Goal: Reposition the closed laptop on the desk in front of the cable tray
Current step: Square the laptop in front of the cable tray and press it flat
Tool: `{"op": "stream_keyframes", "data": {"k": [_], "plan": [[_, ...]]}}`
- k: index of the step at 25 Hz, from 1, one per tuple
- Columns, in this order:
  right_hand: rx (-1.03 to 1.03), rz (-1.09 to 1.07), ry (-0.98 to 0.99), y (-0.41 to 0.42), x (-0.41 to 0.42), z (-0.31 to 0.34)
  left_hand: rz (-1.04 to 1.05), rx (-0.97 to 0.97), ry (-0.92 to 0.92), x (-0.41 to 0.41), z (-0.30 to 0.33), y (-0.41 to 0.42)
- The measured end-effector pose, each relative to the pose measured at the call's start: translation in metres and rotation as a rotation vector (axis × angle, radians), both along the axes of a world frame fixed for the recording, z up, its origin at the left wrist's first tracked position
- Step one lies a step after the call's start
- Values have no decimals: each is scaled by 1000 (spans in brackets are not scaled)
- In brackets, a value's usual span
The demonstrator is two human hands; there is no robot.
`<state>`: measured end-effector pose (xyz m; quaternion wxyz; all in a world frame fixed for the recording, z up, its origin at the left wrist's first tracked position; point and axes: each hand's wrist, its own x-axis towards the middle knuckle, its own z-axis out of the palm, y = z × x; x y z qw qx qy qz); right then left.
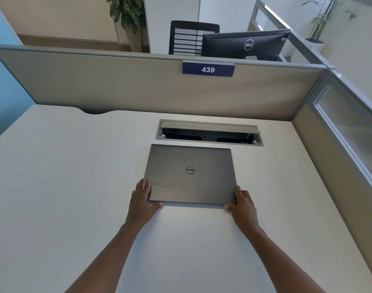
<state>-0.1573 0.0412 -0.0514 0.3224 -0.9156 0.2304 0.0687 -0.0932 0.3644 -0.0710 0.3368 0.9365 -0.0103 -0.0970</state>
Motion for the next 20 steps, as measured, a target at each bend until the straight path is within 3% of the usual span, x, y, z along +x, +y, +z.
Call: {"op": "stream_keyframes", "data": {"k": [7,20], "plan": [[-22,25,1,-4,3,0,27,-17,13,2,0,1],[-29,26,2,1,-3,5,-61,140,64,6,8,3]]}}
